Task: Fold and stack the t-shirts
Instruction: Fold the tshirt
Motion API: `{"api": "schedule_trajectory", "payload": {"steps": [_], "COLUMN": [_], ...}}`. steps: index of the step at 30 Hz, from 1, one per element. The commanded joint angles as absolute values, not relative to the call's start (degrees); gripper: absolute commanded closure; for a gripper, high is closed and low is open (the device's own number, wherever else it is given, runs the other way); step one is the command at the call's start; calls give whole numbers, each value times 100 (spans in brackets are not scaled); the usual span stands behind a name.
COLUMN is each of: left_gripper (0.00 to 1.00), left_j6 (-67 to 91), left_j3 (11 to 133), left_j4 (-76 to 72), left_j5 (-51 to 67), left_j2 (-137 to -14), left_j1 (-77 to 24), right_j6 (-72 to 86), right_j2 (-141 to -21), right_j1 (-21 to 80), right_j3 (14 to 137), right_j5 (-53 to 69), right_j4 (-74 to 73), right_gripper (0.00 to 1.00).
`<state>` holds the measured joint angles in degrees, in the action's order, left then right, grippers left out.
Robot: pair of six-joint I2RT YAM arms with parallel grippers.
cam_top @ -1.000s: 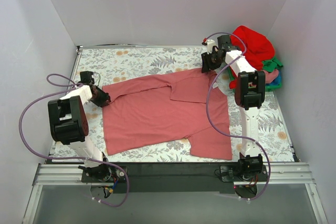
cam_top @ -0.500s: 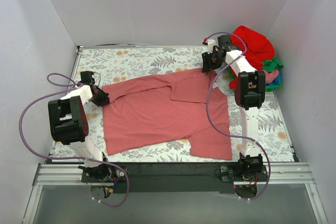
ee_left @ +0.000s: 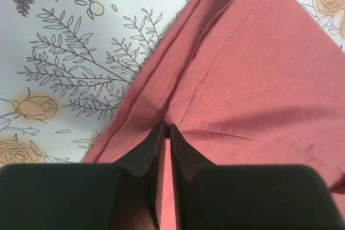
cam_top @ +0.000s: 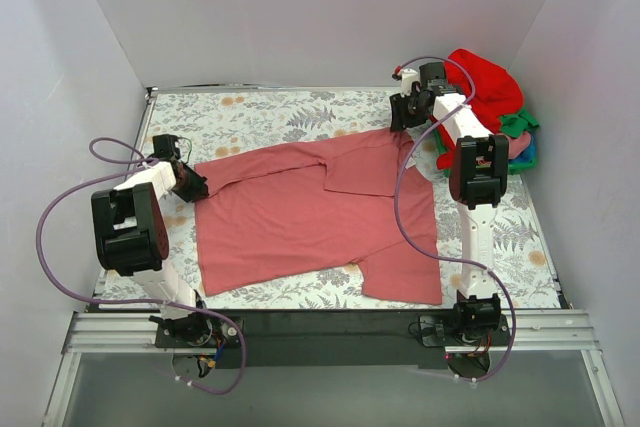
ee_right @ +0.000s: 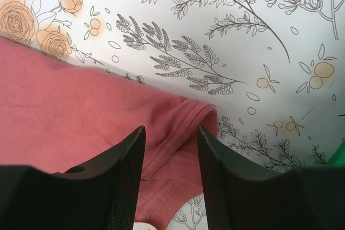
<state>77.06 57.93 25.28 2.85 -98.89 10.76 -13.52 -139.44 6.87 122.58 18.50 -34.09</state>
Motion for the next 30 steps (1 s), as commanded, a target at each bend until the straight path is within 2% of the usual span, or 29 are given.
{"api": "schedule_trajectory", "payload": {"steps": [1,12,20,24,30], "left_gripper": [94,94,93,100,100], "left_j6": [7611,7576,7541,7488,7462], "left_j3": [5985,6117,6196,6240,6275], "left_j4": [2558,2645,2698,2733,2725], "left_j5": [334,457,475,396,352], "left_j2": [-9668,-9677,-9642,-9633,-9685], "left_j1": [1072,1063,1063,1063,1072], "right_j6": [-1222,-1160,-1178,-1213,-1213], "right_j2": [-13930,-14089,-14045,-13992,-13904], "right_j1": [659,659,642,607,589], "right_j3": [12586,12604,12507,12472,12419], "right_j5": [1740,1811,1731,1723,1688], "right_j4": [-3182,-3111,-3067,-3032,-2988], "right_gripper": [50,58,58,58,58]}}
